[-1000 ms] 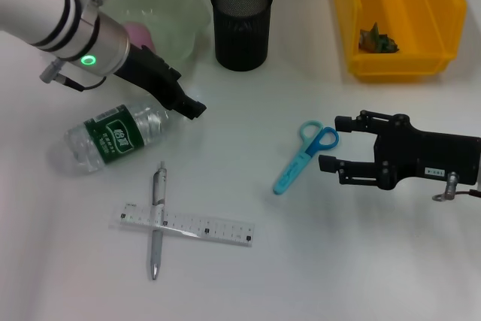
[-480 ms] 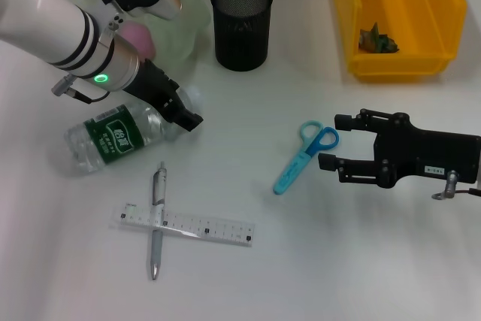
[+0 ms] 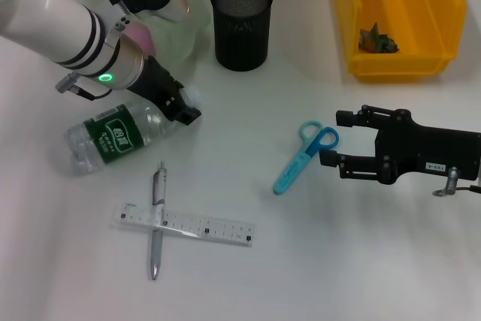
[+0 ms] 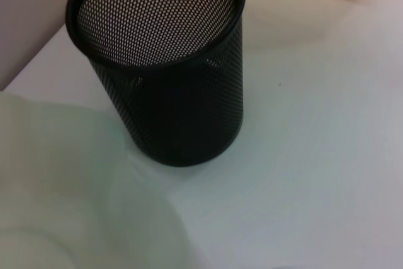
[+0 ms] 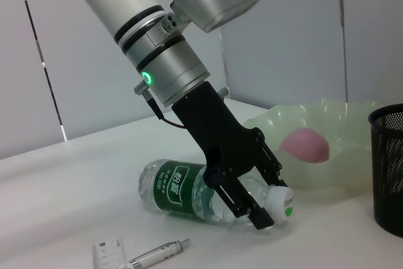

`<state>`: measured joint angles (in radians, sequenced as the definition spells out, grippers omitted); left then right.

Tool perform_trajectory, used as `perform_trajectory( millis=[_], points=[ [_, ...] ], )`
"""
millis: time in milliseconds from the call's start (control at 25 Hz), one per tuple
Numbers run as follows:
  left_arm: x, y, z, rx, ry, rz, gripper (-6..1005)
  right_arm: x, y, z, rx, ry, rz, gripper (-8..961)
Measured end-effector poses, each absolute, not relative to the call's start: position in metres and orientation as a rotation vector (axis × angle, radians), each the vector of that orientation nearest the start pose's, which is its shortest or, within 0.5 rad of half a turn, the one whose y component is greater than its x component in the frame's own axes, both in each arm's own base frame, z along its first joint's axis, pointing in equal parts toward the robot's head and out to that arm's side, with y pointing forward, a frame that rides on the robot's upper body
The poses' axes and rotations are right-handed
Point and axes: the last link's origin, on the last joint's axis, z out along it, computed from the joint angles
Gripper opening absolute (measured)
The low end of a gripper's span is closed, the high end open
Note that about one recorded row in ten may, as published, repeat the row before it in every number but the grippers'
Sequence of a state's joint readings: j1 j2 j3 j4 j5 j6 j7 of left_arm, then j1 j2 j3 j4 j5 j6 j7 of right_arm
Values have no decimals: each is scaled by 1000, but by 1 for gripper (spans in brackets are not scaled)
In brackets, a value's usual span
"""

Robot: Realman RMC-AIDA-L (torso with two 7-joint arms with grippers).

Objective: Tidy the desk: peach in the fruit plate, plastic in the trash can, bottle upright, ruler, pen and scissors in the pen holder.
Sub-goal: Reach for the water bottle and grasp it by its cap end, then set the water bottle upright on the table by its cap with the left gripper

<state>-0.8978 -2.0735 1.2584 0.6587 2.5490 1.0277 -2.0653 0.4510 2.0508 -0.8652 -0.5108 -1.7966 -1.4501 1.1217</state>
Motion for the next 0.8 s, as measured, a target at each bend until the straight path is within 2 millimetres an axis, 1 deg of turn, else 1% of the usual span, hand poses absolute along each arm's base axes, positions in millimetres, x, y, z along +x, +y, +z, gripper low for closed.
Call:
perform_trajectory(
  millis=[200,360,480,520,560,720,760,800],
  points=[
    [-198,426,-53,-2668,-493,437,510,286,310,-22,-2683,487,693,787],
    [-195,426,-52,-2673,-502,429,483,286,310,-22,-2682,487,695,787],
    [-192,425,-49,-2686,-523,385,463,286,310,-22,-2682,487,697,787],
    [-188,424,-44,-2697,-540,321,456,286,310,-22,-2684,486,699,787],
    [-188,424,-44,-2697,-540,321,450,286,310,-22,-2684,486,699,787],
    [-183,419,-27,-2715,-558,163,444,285,309,-22,-2686,485,702,787],
    [-183,419,-27,-2715,-558,163,444,285,309,-22,-2686,484,702,787],
    [-182,415,-16,-2723,-560,60,445,285,309,-22,-2686,483,702,787]
  ],
)
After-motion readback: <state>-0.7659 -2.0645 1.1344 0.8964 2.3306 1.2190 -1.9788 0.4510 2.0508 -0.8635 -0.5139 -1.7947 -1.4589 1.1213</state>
